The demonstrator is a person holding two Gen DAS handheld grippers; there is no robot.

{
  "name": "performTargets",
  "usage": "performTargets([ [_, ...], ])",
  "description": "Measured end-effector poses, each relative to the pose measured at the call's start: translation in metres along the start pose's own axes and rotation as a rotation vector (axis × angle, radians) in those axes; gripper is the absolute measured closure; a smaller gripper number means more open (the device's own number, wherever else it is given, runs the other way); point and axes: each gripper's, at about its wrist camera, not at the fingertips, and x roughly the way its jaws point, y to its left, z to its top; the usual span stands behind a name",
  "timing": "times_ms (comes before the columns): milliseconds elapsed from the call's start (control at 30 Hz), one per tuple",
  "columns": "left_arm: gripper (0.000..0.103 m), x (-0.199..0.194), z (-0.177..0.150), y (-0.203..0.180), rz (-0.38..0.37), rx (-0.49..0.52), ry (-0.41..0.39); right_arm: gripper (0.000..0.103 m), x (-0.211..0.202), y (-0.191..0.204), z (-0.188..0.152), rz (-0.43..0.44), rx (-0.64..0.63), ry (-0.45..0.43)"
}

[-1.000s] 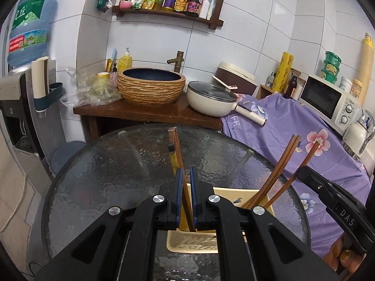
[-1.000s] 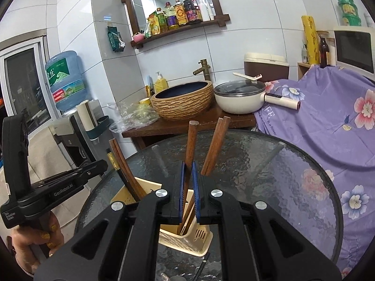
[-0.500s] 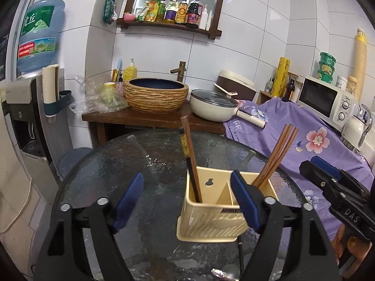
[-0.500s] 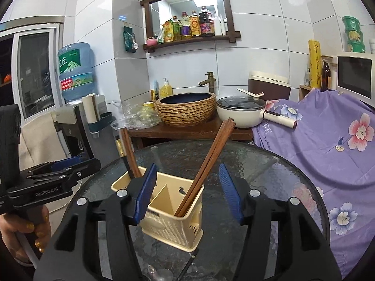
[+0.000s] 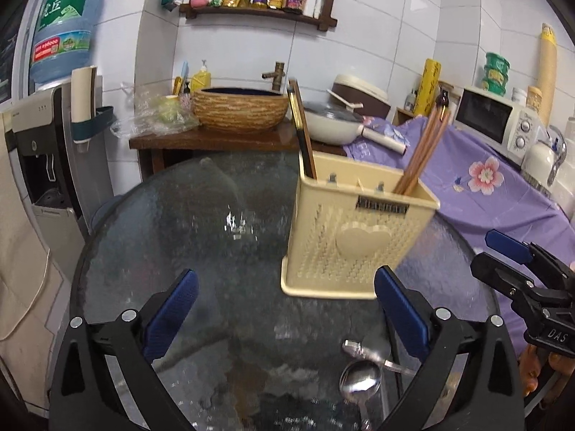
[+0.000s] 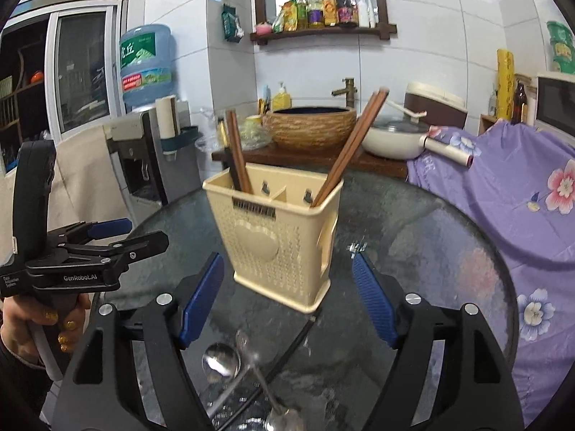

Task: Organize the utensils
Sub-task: 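Move both open tools down to the metal spoons on the table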

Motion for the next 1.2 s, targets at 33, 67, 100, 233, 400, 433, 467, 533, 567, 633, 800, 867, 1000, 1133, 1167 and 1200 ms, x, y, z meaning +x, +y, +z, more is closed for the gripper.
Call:
performTargets([
  [33,0.007,0.001,-0.005,0.0,-0.001,0.006,0.01,0.029,0.002,-0.001,-0.007,0.006,0.006,0.016],
  [67,0.007,0.004,-0.012,0.0,0.001,0.016,0.031,0.029,0.003,-0.002,-0.012,0.008,0.01,0.026],
  [100,0.007,0.005,-0.018,0.001,0.004,0.02,0.042,0.029,0.006,-0.002,-0.019,0.01,0.012,0.044],
  [233,0.007,0.011,-0.036,0.006,0.022,0.015,0.085,0.029,0.012,-0.007,-0.04,0.011,0.007,0.098],
  [400,0.007,0.016,-0.056,0.004,-0.02,0.001,0.168,0.029,0.019,-0.005,-0.058,0.027,-0.027,0.166],
  [433,0.007,0.018,-0.061,0.002,-0.019,0.009,0.184,0.029,0.02,-0.004,-0.063,0.031,-0.042,0.183],
  [467,0.007,0.019,-0.064,0.0,-0.018,0.016,0.191,0.029,0.021,-0.003,-0.066,0.034,-0.052,0.197],
  [533,0.007,0.019,-0.072,-0.006,-0.019,0.038,0.203,0.03,0.023,-0.001,-0.07,0.034,-0.068,0.219],
  [567,0.007,0.019,-0.075,-0.008,-0.02,0.048,0.206,0.031,0.024,-0.001,-0.073,0.039,-0.075,0.237],
  [633,0.007,0.019,-0.08,-0.014,-0.016,0.07,0.213,0.035,0.028,-0.002,-0.079,0.049,-0.079,0.272],
  [800,0.008,0.021,-0.089,-0.031,-0.043,0.121,0.234,0.038,0.03,-0.01,-0.088,0.041,-0.052,0.3],
  [867,0.008,0.023,-0.091,-0.038,-0.056,0.139,0.241,0.038,0.029,-0.015,-0.09,0.039,-0.031,0.301],
  [1000,0.015,0.031,-0.091,-0.053,-0.056,0.186,0.249,0.038,0.026,-0.02,-0.093,0.035,-0.017,0.302],
  [1133,0.021,0.04,-0.092,-0.066,-0.037,0.218,0.251,0.038,0.022,-0.02,-0.094,0.031,-0.013,0.295],
  [1167,0.021,0.043,-0.092,-0.069,-0.021,0.23,0.25,0.038,0.02,-0.02,-0.094,0.025,-0.013,0.289],
  [1200,0.022,0.045,-0.092,-0.072,-0.014,0.234,0.25,0.038,0.02,-0.02,-0.094,0.023,-0.012,0.287],
])
